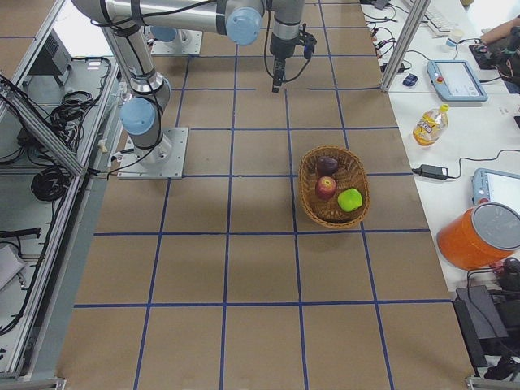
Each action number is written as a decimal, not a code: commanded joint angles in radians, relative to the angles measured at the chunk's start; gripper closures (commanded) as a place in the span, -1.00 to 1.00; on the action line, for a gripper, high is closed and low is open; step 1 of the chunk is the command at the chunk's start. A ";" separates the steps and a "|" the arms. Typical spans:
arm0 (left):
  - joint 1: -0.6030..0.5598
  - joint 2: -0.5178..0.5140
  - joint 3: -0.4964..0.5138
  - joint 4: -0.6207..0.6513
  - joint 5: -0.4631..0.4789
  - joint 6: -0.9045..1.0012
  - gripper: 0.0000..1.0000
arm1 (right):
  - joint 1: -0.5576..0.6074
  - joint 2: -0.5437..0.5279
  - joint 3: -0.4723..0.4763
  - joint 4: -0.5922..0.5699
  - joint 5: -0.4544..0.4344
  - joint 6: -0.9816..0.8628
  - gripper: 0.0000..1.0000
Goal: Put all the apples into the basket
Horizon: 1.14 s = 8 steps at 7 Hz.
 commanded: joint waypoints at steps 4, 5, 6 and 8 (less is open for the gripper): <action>0.001 0.000 0.002 0.000 0.000 0.003 -1.00 | 0.074 -0.029 0.005 -0.025 0.054 0.013 -1.00; 0.001 -0.002 0.005 0.000 0.000 0.003 -1.00 | 0.074 -0.037 0.008 -0.016 0.047 0.057 -1.00; 0.001 0.000 0.005 -0.001 0.002 0.003 -1.00 | 0.074 -0.043 0.005 0.005 0.048 0.068 -1.00; 0.001 -0.002 0.005 -0.001 0.000 0.003 -1.00 | 0.074 -0.054 0.009 0.021 0.048 0.068 -1.00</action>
